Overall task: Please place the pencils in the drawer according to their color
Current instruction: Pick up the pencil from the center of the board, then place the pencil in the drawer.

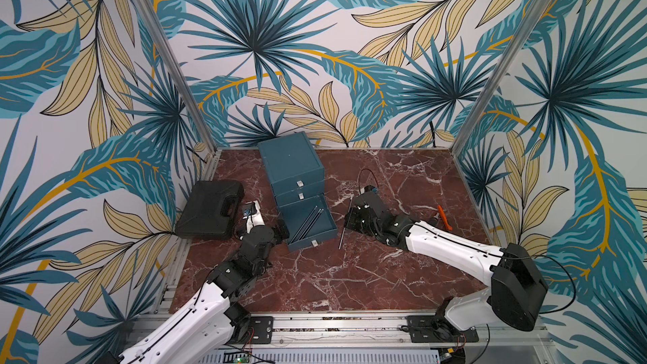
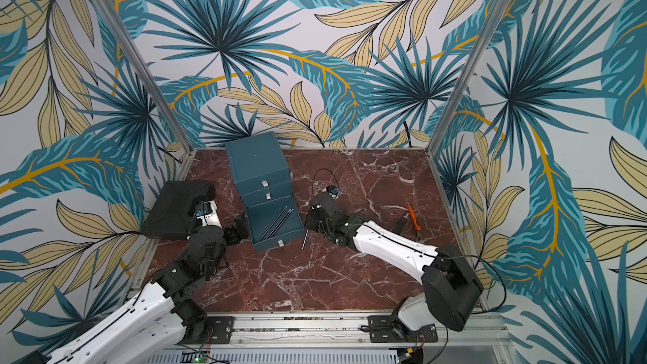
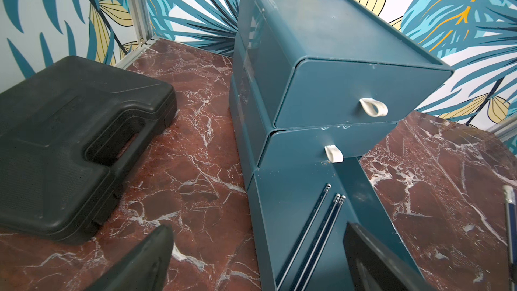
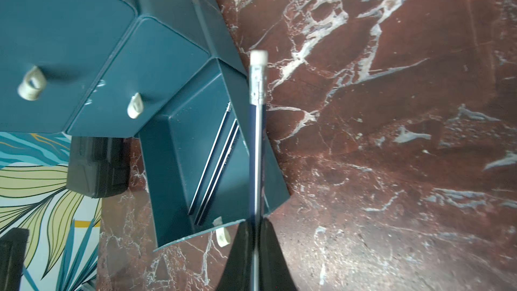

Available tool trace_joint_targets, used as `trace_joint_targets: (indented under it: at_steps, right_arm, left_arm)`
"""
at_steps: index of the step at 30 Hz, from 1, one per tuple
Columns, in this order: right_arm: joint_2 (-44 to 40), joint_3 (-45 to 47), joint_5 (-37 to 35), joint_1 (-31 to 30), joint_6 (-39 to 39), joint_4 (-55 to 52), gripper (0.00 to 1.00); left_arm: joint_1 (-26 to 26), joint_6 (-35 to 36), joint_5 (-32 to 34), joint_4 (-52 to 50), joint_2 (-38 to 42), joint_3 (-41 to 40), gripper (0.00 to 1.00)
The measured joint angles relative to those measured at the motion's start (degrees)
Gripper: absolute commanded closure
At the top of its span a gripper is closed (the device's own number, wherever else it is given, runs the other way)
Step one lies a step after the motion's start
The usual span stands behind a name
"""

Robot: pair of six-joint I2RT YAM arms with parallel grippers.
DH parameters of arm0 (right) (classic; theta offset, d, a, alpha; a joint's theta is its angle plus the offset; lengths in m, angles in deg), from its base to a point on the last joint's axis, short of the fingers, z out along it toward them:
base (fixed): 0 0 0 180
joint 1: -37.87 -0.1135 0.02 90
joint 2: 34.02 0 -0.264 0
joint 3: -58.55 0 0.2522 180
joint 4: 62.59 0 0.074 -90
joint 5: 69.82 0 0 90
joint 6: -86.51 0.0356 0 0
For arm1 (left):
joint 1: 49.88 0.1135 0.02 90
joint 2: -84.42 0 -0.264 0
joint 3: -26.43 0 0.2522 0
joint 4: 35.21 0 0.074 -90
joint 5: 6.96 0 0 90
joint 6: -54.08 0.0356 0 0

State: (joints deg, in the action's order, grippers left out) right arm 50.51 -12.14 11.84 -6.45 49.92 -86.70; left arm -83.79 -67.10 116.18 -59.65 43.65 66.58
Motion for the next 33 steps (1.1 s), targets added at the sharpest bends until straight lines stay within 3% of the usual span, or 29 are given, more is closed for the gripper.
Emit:
trace_joint_targets:
  at_steps: [11, 33]
  right_arm:
    - [7.7, -6.3, -1.6, -7.1, 2.1, 7.9, 1.0]
    - [18.2, -14.0, -6.1, -10.0, 4.5, 16.3, 1.0]
  left_arm:
    - [0.0, -0.4, -2.0, 1.1, -0.3, -0.5, 0.0]
    - [0.0, -0.4, -2.5, 2.0, 1.7, -1.3, 0.0]
